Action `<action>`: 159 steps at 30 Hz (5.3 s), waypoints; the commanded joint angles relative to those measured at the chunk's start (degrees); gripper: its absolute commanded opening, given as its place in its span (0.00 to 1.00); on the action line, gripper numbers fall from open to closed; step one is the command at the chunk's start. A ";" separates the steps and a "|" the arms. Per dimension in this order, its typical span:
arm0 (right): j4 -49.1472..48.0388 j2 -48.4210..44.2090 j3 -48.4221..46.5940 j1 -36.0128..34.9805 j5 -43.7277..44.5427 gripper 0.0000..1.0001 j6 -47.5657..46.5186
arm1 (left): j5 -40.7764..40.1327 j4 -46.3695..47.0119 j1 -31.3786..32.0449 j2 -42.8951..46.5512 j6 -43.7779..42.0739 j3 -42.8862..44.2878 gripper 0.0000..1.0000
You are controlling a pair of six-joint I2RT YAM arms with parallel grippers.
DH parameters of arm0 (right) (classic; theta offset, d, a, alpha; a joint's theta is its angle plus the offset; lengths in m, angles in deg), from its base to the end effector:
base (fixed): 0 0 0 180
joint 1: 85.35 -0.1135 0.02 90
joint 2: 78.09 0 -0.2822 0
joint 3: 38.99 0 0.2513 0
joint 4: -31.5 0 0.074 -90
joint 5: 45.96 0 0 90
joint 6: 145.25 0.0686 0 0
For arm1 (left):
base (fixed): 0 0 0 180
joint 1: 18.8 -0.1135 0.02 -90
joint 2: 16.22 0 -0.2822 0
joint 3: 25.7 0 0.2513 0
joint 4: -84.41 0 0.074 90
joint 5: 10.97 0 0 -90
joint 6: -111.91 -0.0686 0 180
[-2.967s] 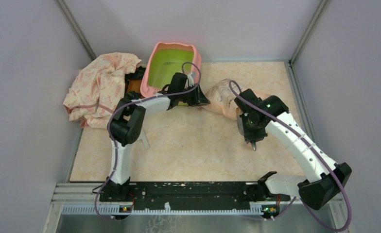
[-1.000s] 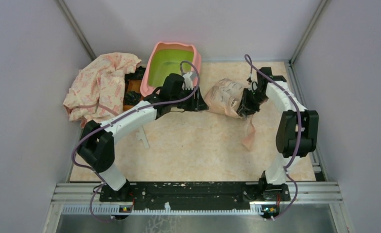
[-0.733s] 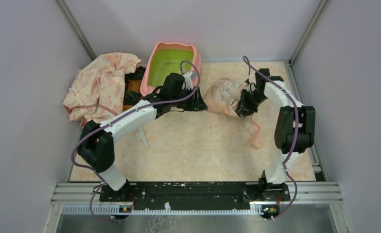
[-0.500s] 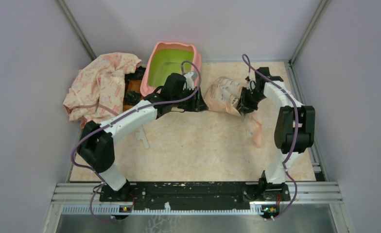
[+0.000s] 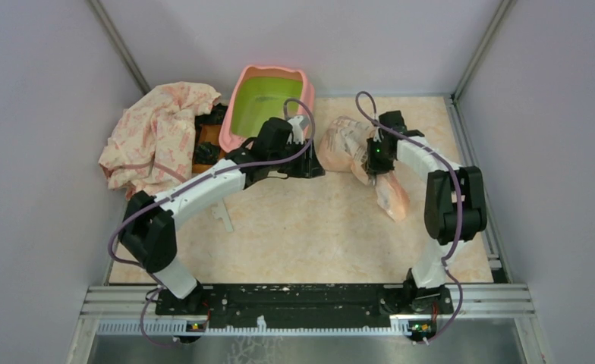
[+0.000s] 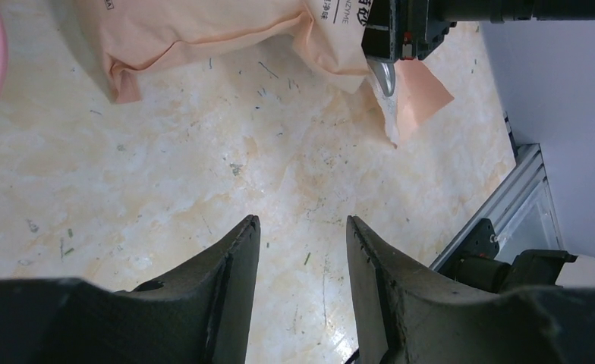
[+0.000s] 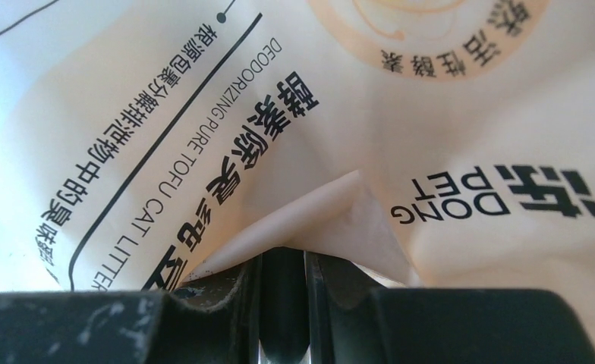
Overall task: Fill the litter box with clean litter
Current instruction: 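Scoop the cat litter from the cat litter bag.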
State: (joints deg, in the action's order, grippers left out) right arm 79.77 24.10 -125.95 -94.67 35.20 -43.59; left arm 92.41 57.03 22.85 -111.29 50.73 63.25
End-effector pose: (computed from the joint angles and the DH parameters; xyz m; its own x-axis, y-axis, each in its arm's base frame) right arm 0.3785 0.0728 0.1964 -0.9109 0.0529 -0.4092 -0.0445 0.9734 0.2249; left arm 0.2974 -0.2858 0.2901 -0.7425 0.0328 -0.6690 0.4940 0.7014 -0.5139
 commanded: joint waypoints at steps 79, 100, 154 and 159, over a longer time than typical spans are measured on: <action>-42.32 -35.76 43.66 -11.68 39.48 0.00 5.18 | 15.50 17.34 -8.69 8.04 3.70 -16.28 0.59; -10.78 -37.19 35.28 -4.41 28.57 0.25 12.23 | 16.02 17.87 -8.68 8.03 3.09 -17.38 0.59; -14.29 -25.74 37.97 -3.05 21.16 0.09 19.79 | 14.24 14.14 -8.57 14.48 3.17 -18.88 0.59; -12.32 -29.50 38.35 -3.01 21.69 0.00 18.84 | 14.22 14.11 -8.50 14.85 3.48 -18.88 0.59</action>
State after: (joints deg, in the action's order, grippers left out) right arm 66.09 -2.59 -87.74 -97.93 57.32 -24.55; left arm 107.02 71.19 14.43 -98.17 54.47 45.09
